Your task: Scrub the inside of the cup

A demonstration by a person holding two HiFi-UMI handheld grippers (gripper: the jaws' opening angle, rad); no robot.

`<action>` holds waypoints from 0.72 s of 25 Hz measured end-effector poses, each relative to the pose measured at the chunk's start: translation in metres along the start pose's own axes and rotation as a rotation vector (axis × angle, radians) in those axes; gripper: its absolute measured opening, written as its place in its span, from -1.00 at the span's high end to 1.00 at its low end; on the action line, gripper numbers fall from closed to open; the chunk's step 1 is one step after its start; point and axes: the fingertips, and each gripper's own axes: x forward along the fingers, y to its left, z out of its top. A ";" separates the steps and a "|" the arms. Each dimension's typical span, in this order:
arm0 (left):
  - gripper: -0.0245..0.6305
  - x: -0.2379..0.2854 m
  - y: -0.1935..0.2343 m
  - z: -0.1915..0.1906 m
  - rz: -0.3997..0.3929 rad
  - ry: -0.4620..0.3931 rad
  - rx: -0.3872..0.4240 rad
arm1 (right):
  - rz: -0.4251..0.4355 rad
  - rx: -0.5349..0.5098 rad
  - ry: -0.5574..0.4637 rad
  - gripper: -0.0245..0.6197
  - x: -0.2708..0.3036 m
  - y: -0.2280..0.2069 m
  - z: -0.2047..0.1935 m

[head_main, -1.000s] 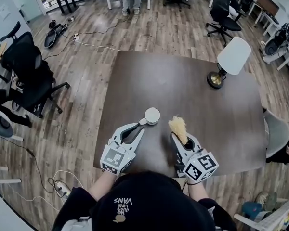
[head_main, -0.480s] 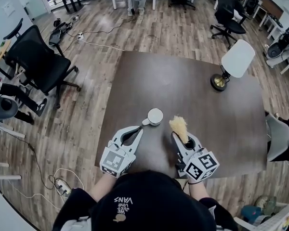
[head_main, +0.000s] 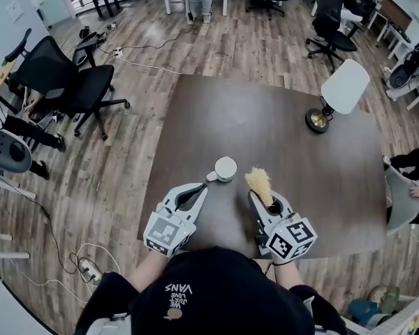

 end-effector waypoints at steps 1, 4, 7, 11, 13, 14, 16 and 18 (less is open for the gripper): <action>0.89 -0.001 0.000 0.001 0.000 -0.001 0.000 | -0.002 -0.003 0.005 0.67 0.000 0.000 0.000; 0.89 -0.002 -0.001 0.003 -0.004 -0.007 -0.002 | -0.003 -0.001 0.011 0.67 0.001 0.002 -0.001; 0.89 -0.002 -0.001 0.005 -0.008 -0.015 -0.004 | -0.010 -0.012 0.022 0.67 0.004 0.003 -0.003; 0.89 -0.002 0.000 0.005 -0.011 -0.021 -0.019 | -0.007 -0.022 0.028 0.67 0.006 0.004 -0.006; 0.89 -0.002 0.000 0.006 -0.010 -0.022 -0.027 | -0.008 -0.025 0.028 0.67 0.005 0.004 -0.006; 0.89 -0.002 0.000 0.007 -0.010 -0.023 -0.027 | -0.010 -0.025 0.028 0.67 0.005 0.005 -0.006; 0.89 -0.002 -0.001 0.007 -0.010 -0.024 -0.023 | -0.013 -0.025 0.029 0.67 0.005 0.004 -0.005; 0.89 -0.001 -0.001 0.008 -0.011 -0.024 -0.017 | -0.015 -0.026 0.028 0.67 0.006 0.004 -0.004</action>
